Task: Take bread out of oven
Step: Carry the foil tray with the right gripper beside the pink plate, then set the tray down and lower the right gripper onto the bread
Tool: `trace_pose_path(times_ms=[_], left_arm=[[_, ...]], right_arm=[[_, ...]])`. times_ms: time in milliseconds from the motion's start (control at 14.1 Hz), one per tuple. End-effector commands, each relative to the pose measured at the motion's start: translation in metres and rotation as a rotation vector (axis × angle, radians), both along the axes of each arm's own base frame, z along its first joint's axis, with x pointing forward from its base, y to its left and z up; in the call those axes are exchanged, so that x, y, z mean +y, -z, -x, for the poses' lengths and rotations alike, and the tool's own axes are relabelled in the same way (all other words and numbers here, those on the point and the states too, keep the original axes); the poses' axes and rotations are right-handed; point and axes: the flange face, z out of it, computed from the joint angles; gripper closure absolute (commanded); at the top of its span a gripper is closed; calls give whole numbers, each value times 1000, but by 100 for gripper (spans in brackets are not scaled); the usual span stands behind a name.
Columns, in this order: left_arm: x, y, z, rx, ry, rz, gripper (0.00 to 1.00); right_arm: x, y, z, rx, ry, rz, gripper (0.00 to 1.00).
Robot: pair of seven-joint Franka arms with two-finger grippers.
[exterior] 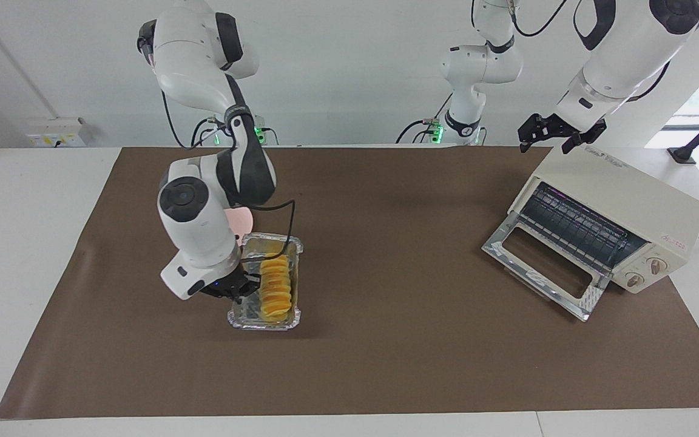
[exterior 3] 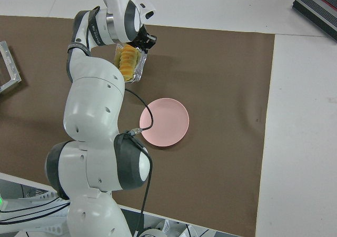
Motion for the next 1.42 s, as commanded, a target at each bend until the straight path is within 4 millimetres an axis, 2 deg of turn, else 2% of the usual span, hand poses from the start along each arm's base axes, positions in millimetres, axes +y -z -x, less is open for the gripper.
trace_pose_path(times_ms=[0, 142, 283, 354, 637, 708, 779, 920, 1062, 1133, 1274, 1345], left_arm=[[4, -4, 7, 2, 10, -13, 0], [4, -4, 7, 2, 10, -13, 0], [4, -4, 7, 2, 10, -13, 0], [5, -4, 6, 2, 9, -14, 0], [5, -4, 6, 2, 9, -13, 0], [4, -4, 7, 2, 10, -13, 0], [5, -4, 6, 2, 9, -13, 0], [5, -4, 6, 2, 9, -14, 0], [4, -4, 7, 2, 10, -13, 0], [5, -4, 6, 2, 9, -13, 0], [4, -4, 7, 2, 10, -14, 0], [5, -4, 6, 2, 9, -14, 0]], right_arm=[[-40, 18, -14, -33, -47, -13, 100], [-63, 38, -19, -44, -42, -12, 100], [-77, 59, -25, -84, -98, -9, 100], [-85, 65, -25, -92, -97, -5, 100], [-88, 69, -23, -86, -96, -1, 100], [-88, 69, -23, -86, -97, 0, 69], [-87, 68, -22, -83, -100, 4, 1], [-83, 60, -18, -53, -113, 15, 0], [-77, 29, -11, -27, -118, 17, 0], [-73, 28, -10, -21, -121, 16, 0], [-37, 29, -8, -22, -165, 36, 0], [-27, 30, -8, -33, -149, 47, 0]])
